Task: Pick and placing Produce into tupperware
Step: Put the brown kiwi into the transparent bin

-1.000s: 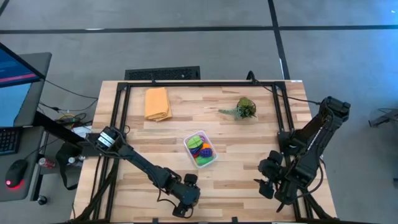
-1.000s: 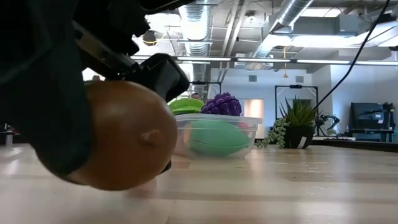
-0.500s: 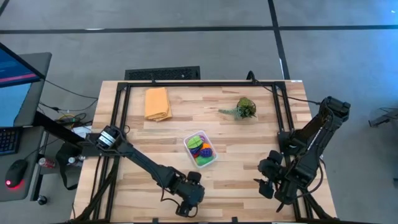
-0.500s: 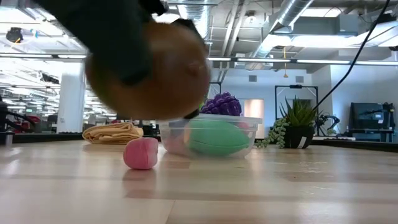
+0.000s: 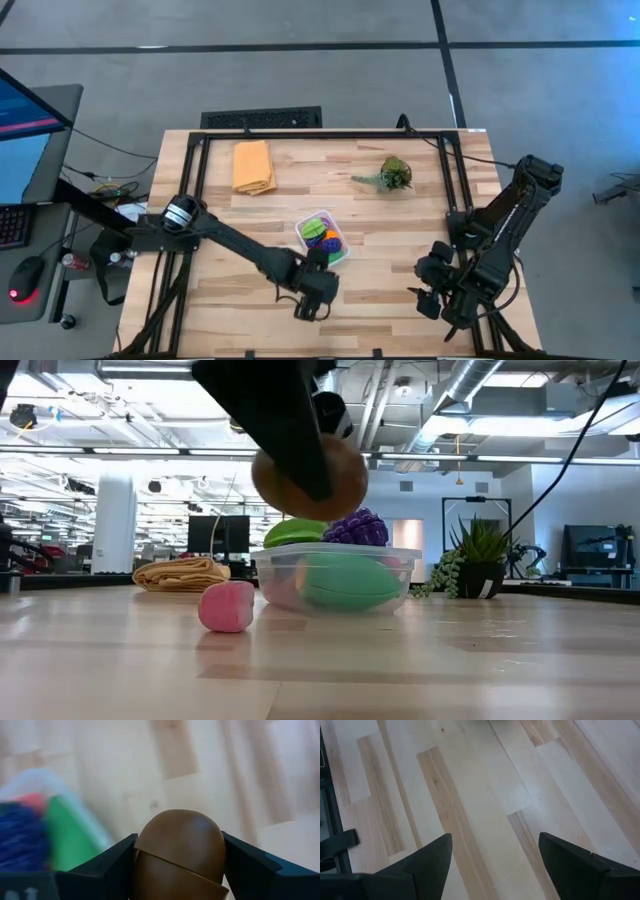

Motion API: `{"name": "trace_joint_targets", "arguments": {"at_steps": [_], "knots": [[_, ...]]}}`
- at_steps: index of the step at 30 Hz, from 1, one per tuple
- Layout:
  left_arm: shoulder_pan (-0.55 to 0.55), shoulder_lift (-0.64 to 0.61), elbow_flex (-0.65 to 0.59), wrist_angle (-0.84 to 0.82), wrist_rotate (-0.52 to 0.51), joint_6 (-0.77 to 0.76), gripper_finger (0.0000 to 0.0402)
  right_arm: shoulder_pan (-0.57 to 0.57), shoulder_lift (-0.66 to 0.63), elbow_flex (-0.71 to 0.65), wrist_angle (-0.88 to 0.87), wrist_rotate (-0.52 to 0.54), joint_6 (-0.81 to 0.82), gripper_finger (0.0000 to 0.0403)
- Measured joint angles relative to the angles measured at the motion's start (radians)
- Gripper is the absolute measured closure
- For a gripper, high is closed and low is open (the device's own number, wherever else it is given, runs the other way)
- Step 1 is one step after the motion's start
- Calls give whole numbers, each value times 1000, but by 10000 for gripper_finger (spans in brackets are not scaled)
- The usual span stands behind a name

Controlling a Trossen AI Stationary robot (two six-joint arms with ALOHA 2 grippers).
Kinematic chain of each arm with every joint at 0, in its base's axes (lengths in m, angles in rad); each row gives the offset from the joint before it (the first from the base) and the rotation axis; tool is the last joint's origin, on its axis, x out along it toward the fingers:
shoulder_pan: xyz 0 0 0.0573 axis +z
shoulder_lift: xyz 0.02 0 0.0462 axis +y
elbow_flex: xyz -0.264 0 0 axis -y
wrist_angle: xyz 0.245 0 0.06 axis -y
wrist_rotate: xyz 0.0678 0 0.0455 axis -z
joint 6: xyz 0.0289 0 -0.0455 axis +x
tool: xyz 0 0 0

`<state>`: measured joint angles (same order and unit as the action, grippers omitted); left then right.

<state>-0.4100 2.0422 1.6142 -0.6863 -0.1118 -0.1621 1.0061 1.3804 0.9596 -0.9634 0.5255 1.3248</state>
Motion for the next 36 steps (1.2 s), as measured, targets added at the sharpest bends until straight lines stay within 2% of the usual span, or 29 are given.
{"name": "trace_joint_targets", "arguments": {"at_steps": [8, 23, 36], "knots": [[102, 0, 71, -165, -35, 44, 156, 0, 0, 0, 0, 32, 1, 81], [288, -5, 160, -274, -30, 76, 156, 0, 0, 0, 35, 56, 11, 81], [301, -5, 160, -283, -24, 59, 156, 0, 0, 0, 37, 55, 11, 81]]}}
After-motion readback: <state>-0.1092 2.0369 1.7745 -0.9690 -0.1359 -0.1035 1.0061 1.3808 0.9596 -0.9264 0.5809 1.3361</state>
